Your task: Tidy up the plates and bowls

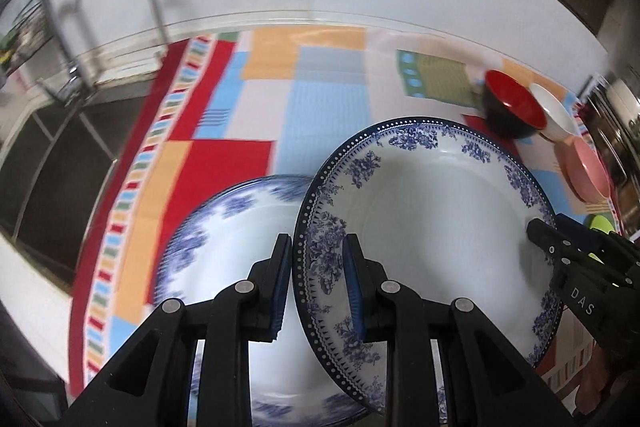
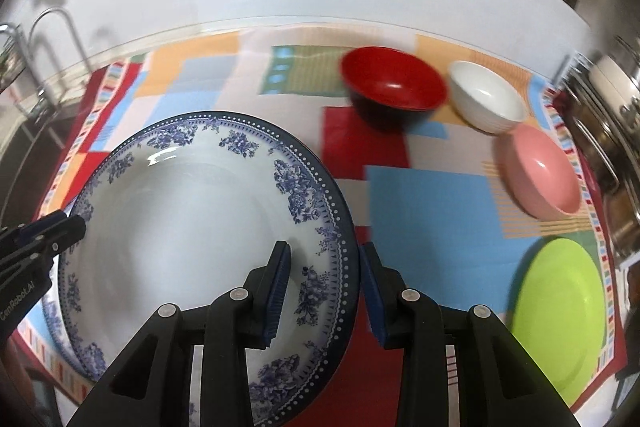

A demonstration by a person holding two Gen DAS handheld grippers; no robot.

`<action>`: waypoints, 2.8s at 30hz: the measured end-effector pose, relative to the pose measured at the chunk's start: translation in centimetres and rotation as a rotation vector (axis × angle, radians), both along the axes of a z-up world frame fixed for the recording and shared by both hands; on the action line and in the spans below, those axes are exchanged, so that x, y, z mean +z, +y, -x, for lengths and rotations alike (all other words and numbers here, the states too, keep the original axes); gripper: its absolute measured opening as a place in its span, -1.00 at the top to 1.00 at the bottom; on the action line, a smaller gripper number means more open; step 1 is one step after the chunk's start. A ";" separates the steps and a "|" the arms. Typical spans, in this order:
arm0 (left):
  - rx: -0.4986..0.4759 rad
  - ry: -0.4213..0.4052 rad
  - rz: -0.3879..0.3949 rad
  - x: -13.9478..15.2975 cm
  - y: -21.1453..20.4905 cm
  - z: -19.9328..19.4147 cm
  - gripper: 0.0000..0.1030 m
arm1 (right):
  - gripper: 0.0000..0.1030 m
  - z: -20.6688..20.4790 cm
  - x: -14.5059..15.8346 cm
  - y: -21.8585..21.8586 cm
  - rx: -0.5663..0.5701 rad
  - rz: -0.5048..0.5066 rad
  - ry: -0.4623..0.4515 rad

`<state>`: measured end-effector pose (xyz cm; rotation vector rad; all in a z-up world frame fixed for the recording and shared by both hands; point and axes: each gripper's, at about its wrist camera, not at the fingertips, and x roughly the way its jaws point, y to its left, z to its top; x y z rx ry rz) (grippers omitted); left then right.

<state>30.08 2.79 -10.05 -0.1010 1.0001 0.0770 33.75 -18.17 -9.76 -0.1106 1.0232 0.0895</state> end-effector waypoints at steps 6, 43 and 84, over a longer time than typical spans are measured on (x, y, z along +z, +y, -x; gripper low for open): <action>0.068 0.019 0.003 -0.4 4.0 2.4 0.49 | 0.29 0.9 0.1 4.5 0.070 0.005 0.004; 0.063 0.121 -0.005 -5.3 11.0 2.7 0.49 | 0.29 1.1 -4.7 13.0 0.094 0.028 0.102; -0.400 -0.256 -0.119 5.5 -6.9 2.3 -0.58 | -0.38 9.0 5.3 -3.8 -0.309 -0.017 -0.201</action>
